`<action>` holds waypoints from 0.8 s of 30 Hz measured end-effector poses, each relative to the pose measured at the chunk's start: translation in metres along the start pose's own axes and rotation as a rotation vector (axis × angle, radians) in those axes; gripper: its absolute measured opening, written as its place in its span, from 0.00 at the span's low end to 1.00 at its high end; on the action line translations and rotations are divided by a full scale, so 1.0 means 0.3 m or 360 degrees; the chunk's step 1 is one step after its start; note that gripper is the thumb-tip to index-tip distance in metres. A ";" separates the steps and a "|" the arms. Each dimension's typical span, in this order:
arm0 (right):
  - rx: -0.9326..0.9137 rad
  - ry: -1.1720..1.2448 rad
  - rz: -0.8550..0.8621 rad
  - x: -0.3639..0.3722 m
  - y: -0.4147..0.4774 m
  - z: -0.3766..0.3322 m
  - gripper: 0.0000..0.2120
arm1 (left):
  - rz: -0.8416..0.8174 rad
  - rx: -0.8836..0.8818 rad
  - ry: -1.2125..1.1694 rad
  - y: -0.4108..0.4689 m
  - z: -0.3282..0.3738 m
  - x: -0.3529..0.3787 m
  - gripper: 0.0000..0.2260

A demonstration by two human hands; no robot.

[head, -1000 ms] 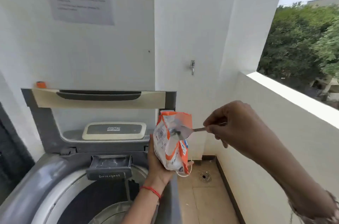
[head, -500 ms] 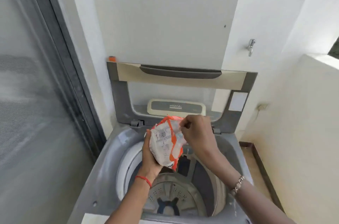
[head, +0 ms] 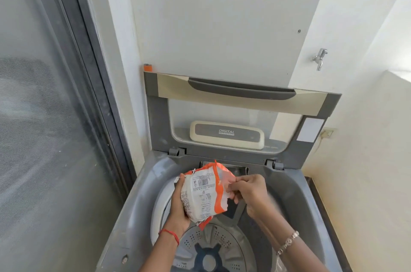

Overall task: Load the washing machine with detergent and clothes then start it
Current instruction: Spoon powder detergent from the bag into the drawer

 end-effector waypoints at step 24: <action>0.0256 0.0672 0.0219 -0.205 0.259 0.022 0.07 | 0.0204 0.0105 -0.0644 0.080 -0.029 -0.156 0.23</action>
Point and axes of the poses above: each hand's wrist, its own y-axis towards the middle knuckle, its own x-axis out of the palm, z = x × y, the point moved 2 cm from there along y, towards the middle knuckle, and after that the axes turned 3 degrees about -z, right-handed, at the moved point
